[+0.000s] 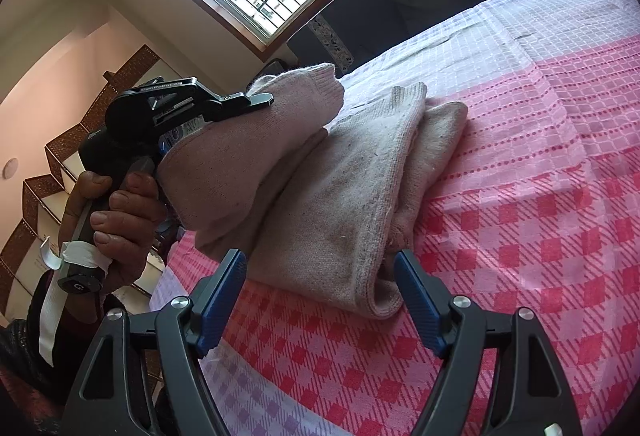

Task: Fold small clothes
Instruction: 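Carry the held sweater half over the other half with the left gripper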

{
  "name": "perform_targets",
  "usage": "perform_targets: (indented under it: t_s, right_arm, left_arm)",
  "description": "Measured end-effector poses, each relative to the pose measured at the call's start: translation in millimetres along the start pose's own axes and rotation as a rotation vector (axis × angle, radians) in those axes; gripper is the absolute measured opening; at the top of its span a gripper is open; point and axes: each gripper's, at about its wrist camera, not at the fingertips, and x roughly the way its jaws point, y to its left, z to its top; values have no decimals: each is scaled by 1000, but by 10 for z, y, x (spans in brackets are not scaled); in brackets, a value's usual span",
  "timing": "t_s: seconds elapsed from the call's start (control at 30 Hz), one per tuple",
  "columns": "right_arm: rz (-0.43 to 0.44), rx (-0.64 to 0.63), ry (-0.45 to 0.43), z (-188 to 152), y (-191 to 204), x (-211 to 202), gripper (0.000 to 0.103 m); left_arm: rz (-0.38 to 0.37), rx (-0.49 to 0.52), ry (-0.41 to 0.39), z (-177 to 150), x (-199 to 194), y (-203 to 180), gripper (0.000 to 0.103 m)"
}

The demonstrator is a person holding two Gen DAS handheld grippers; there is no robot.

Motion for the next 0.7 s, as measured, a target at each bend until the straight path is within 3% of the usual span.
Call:
perform_targets:
  t_s: [0.7]
  right_arm:
    - [24, 10, -11, 8, -87, -71, 77]
  left_arm:
    - [37, 86, 57, -117, 371, -140, 18]
